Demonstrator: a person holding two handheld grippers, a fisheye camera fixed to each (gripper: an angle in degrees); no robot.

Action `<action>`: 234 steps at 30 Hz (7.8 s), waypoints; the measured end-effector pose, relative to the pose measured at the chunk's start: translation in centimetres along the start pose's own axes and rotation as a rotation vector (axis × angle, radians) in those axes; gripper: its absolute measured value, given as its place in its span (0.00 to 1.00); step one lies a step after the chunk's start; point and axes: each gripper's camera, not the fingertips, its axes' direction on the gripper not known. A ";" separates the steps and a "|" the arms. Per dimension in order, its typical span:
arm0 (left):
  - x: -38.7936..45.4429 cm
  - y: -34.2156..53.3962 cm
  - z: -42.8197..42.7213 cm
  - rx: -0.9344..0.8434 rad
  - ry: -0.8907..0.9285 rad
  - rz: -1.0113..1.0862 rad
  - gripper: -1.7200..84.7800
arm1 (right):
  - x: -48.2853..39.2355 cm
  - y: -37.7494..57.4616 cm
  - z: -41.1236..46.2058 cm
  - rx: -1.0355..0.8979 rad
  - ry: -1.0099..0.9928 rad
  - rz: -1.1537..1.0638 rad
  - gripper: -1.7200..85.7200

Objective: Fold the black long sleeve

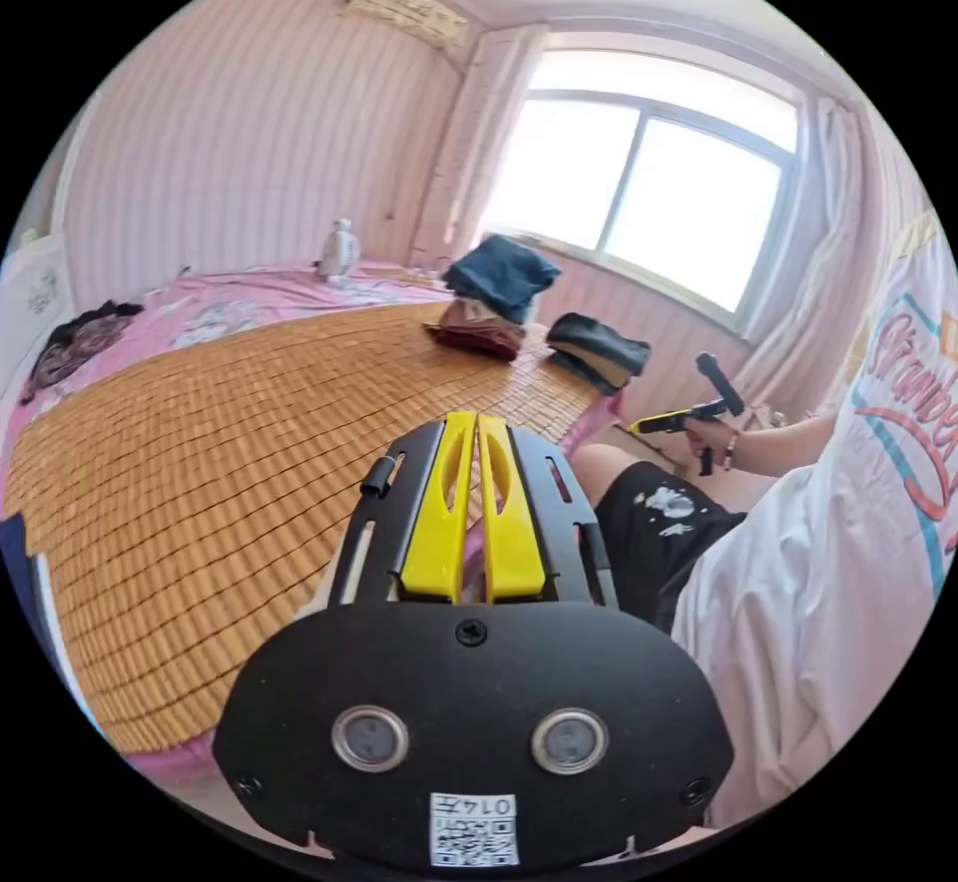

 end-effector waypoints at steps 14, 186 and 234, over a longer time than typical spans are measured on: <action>12.4 -14.3 25.4 -0.208 0.448 0.342 0.14 | 14.7 5.4 -2.8 0.388 0.171 0.265 0.04; -11.1 -10.4 -9.2 -0.253 0.030 -0.479 0.01 | 28.3 5.5 7.2 0.229 -0.785 0.387 0.17; 25.3 -20.5 -59.2 0.797 -0.470 0.182 0.01 | 9.2 -3.5 -49.8 1.141 -0.825 -0.755 0.03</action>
